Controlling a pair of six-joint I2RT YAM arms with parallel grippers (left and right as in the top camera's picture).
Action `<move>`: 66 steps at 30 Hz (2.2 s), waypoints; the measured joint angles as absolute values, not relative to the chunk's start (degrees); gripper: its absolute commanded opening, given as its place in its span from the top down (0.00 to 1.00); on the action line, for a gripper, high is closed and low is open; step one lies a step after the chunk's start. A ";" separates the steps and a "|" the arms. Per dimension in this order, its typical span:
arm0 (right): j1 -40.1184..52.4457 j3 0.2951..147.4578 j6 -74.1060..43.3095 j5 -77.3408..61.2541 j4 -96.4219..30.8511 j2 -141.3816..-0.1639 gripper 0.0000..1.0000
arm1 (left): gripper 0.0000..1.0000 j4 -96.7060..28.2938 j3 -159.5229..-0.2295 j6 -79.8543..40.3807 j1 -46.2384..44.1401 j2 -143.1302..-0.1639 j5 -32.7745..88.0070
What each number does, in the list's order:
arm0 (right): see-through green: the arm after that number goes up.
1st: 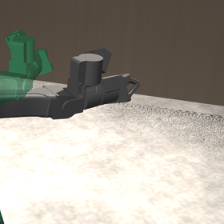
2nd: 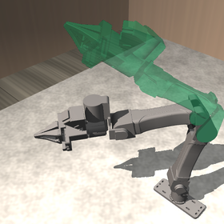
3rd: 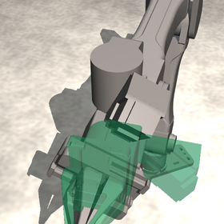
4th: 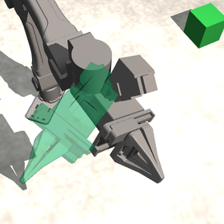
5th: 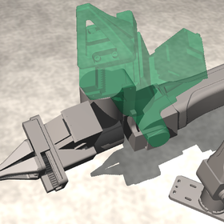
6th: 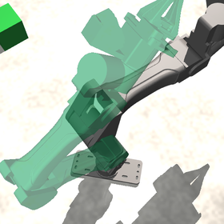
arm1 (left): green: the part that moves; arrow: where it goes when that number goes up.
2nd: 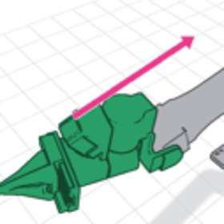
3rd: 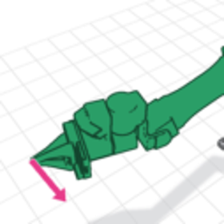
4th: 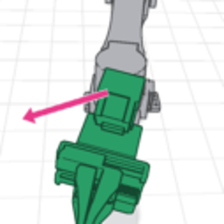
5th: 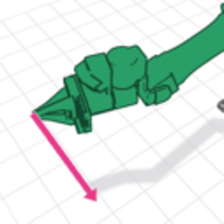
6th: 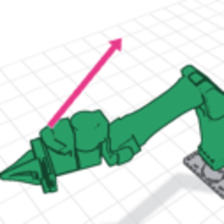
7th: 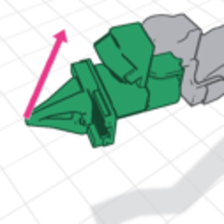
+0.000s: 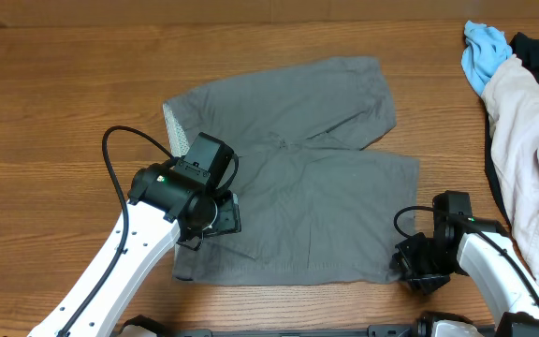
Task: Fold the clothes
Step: 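Grasp the lower hems of both legs with left and right grippers, then lift both leg hems and fold them up toward the waistband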
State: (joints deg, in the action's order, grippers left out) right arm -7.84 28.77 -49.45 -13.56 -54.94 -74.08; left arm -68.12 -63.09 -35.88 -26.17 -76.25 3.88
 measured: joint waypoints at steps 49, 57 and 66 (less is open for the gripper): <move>-7.84 28.86 -49.23 -13.52 -54.43 -73.97 0.80 | 0.29 -66.76 -41.41 -78.74 -26.15 -76.25 3.16; -7.84 28.86 -49.28 -13.54 -54.41 -73.97 0.80 | 0.28 -58.37 -38.85 -79.29 -23.14 -76.25 2.72; -7.84 28.86 -49.23 -13.52 -54.35 -73.97 0.79 | 0.29 -54.52 -33.76 -78.00 -22.76 -76.25 2.92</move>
